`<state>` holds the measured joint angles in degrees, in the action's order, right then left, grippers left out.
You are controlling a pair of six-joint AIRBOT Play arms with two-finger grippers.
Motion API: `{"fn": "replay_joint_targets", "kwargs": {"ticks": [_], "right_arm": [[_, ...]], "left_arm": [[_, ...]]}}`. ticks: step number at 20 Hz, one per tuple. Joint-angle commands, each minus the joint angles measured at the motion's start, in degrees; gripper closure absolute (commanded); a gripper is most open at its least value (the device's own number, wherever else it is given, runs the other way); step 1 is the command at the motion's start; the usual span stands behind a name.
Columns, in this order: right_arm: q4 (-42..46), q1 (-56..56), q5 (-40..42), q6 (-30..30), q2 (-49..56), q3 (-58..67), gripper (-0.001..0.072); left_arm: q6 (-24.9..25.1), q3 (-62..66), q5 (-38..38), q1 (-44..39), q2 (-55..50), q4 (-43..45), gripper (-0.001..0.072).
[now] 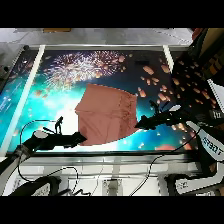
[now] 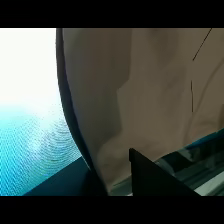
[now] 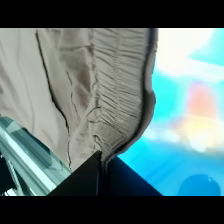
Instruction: Fold the clothes and pants, and hang the long-sleeved shirts on hangers.
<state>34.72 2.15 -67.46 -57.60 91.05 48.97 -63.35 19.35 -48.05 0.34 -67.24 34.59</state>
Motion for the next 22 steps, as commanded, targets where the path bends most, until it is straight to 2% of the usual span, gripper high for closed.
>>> {"fn": "replay_joint_targets", "kwargs": {"ticks": [1,2,3,6,10,13,15,17,20,22], "right_arm": [[-0.24,-0.04,-1.92,1.99,-1.07,0.09,0.0688],[-0.15,-0.04,-2.1,2.45,-1.88,0.09,0.0688],[-0.15,-0.04,-2.14,2.58,-2.8,0.09,0.0688],[-0.17,-0.04,-2.67,3.3,-7.58,0.07,0.0688],[-1.07,-0.04,-5.97,4.76,-18.78,0.07,0.0688],[-6.45,-0.04,-6.05,4.76,-29.22,0.07,0.0688],[-13.51,-0.07,-5.86,4.74,-36.02,0.07,0.0688],[-21.99,-0.07,-4.94,3.63,-42.36,0.07,0.0688],[-32.41,-0.07,-4.92,-2.25,-50.73,0.07,0.0688],[-34.67,-0.07,-3.8,-8.31,-55.63,0.07,0.0688]], "left_arm": [[8.09,0.0,-1.44,0.02,-1.66,-2.1,0.0492],[9.25,0.02,-1.92,0.13,-1.66,-2.12,0.0612],[10.19,0.2,-1.95,0.15,-1.62,-2.1,0.0702],[10.32,4.31,-5.6,0.57,-1.49,-2.08,0.0702],[13.25,17.46,-18.64,1.79,3.41,-2.1,0.0703],[13.2,28.81,-20.11,1.95,12.07,-2.1,0.0703],[13.25,36.26,-18.91,1.95,19.23,-2.08,0.0703],[13.25,41.4,-14.34,1.95,26.6,-2.05,0.0703],[13.25,43.3,-2.29,1.95,38.1,-2.03,0.0703],[13.22,43.3,3.1,1.95,44.22,-1.6,0.0704]]}}
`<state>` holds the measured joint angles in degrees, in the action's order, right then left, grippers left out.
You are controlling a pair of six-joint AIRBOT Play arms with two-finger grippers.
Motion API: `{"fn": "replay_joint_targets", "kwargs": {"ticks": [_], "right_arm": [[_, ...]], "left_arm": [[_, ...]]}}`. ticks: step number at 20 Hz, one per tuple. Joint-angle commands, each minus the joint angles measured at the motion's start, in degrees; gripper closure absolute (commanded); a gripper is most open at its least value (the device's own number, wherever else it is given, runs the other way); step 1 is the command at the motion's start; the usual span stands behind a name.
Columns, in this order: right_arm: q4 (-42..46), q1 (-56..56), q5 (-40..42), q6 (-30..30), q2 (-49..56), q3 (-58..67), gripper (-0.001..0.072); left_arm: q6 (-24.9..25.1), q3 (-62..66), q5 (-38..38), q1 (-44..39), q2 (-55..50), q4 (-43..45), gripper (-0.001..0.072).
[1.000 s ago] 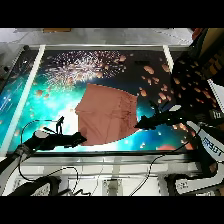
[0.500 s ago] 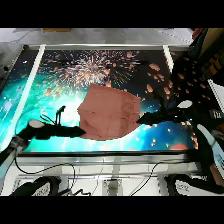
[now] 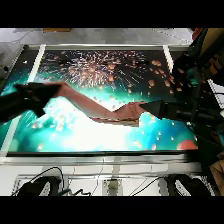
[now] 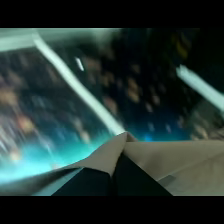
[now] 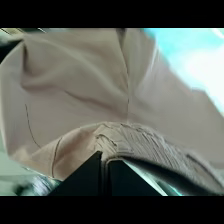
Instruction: Fold the clothes and pants, and hang the long-sleeved shirts on hangers.
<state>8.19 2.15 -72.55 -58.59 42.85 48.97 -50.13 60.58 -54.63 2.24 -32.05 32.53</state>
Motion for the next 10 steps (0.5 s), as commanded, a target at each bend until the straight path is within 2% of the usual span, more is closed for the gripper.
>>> {"fn": "replay_joint_targets", "kwargs": {"ticks": [1,3,4,5,7,8,10], "right_arm": [[-8.15,-0.07,2.8,-10.67,-9.7,0.07,0.0688],[-6.73,-0.07,8.35,-14.71,-13.6,0.07,0.0688],[-4.72,-0.07,12.07,-18.03,-14.75,0.07,0.0688],[-2.21,-0.07,15.06,-22.12,-15.28,0.07,0.0688],[6.56,-0.07,18.27,-28.37,-14.69,0.07,0.0688],[12.17,-0.07,18.51,-32.28,-13.49,0.04,0.0688],[20.41,-0.07,19.67,-38.23,-9.29,-0.15,0.0688]], "left_arm": [[0.0,2.08,10.67,0.04,11.56,0.39,0.0704],[-1.49,2.03,10.64,0.04,14.45,1.03,0.0705],[-5.86,2.01,10.43,0.04,14.73,3.43,0.0705],[-12.26,1.73,9.99,0.04,14.32,7.39,0.0706],[-27.39,0.33,6.45,0.04,11.72,17.51,0.0705],[-31.41,-0.98,3.78,-0.02,9.49,20.41,0.0705],[-33.05,-5.86,1.22,-0.61,2.56,18.08,0.0704]]}}
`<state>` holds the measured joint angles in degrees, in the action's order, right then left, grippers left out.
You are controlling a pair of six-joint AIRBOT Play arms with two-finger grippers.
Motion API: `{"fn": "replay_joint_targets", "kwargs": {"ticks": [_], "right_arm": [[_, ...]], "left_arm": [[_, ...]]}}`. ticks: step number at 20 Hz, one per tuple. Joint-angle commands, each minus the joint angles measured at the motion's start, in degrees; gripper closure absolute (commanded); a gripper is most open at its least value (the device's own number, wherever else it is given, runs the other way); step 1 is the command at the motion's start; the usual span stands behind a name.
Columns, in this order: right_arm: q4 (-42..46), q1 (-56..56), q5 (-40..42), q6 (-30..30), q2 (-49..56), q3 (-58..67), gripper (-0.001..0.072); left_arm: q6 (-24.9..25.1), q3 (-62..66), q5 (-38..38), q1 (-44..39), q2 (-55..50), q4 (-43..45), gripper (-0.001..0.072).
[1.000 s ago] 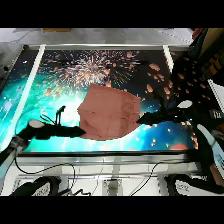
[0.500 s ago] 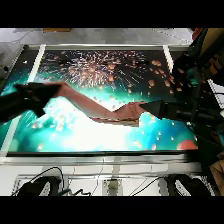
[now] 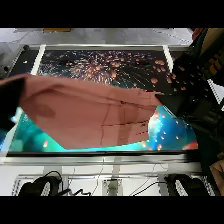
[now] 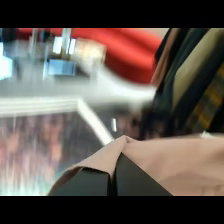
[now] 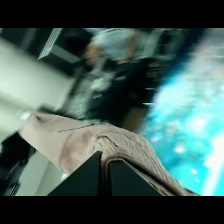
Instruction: Fold the clothes and pants, and hang the long-sleeved shirts on hangers.
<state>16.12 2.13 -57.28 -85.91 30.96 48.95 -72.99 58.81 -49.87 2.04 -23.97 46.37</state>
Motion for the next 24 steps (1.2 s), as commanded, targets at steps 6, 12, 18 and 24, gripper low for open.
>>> {"fn": "replay_joint_targets", "kwargs": {"ticks": [6,12,18,24], "right_arm": [[21.07,-10.54,24.09,-11.96,24.26,-1.44,0.0688],[26.91,-3.13,24.76,-11.91,33.66,-0.61,0.0688],[35.47,5.29,-9.86,4.81,33.68,2.23,0.0688],[51.89,5.49,-18.53,5.88,33.7,2.19,0.0687]], "left_arm": [[-4.81,-12.52,14.38,-14.47,-35.43,-1.07,0.0704],[-4.98,-7.78,12.63,-15.82,-41.77,-2.78,0.0704],[-5.03,-7.85,-17.64,-16.48,-41.46,-3.15,0.0703],[-8.66,-9.55,-19.61,-23.21,-41.7,-3.1,0.0688]]}}
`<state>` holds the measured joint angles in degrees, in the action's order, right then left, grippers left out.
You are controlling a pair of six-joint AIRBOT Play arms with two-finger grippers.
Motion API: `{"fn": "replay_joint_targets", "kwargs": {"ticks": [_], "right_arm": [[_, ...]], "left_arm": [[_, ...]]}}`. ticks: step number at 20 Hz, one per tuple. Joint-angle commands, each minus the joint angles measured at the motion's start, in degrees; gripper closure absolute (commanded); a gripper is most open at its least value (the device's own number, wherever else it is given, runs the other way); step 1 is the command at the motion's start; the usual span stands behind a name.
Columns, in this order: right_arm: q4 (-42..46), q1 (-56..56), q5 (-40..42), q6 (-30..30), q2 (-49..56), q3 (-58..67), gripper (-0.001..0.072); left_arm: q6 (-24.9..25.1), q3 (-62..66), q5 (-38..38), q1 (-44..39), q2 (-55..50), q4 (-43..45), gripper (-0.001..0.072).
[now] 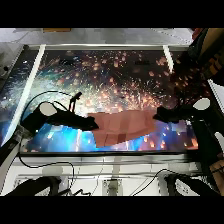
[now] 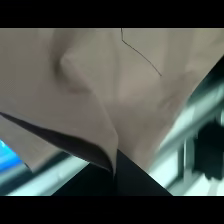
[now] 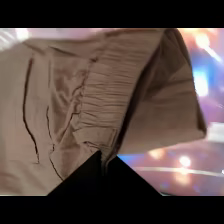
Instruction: Fold the clothes and pants, and hang the long-sleeved shirts on hangers.
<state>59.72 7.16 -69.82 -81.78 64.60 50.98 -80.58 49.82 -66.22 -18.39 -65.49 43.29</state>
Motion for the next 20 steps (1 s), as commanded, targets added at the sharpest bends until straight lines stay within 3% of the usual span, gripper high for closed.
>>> {"fn": "replay_joint_targets", "kwargs": {"ticks": [1,2,4,5,10,11,13,16,18,20], "right_arm": [[9.14,0.48,-5.81,1.77,0.07,0.15,0.0684],[9.57,0.46,-5.29,1.79,0.07,0.15,0.0602],[9.77,0.46,-3.15,2.03,0.07,0.15,0.0147],[9.81,0.48,-1.36,2.05,0.07,0.15,0.0085],[16.2,3.26,11.54,2.38,0.9,2.01,0.0095],[16.2,5.6,10.67,2.49,2.12,3.5,0.0117],[12.81,10.91,5.14,7.61,5.77,6.38,0.0226],[0.46,15.1,-9.01,19.78,12.37,7.04,0.0217],[-0.39,14.45,-10.23,21.29,16.31,6.82,0.0023],[-0.5,13.62,-7.23,20.31,19.67,6.71,0.0007]], "left_arm": [[-1.05,-0.63,-3.26,-3.69,-0.22,0.0,0.0664],[-1.05,-0.63,-3.26,-4.24,-0.35,0.0,0.0542],[-1.07,-0.61,-3.02,-4.59,-0.72,-0.02,0.0052],[-1.07,-0.61,-2.78,-4.59,-0.9,-0.02,0.0018],[-1.05,-0.61,-0.81,-4.35,-1.01,0.15,0.0019],[-1.03,-0.61,-0.63,-4.31,-1.01,0.24,0.0018],[-1.03,-0.61,0.22,-4.31,-1.01,0.35,0.0018],[-1.05,-0.61,2.21,-4.31,-1.01,0.35,0.0018],[-1.05,-0.61,2.78,-4.31,-1.01,0.35,0.0018],[-1.05,-0.61,2.84,-4.31,-1.01,0.37,0.0018]]}}
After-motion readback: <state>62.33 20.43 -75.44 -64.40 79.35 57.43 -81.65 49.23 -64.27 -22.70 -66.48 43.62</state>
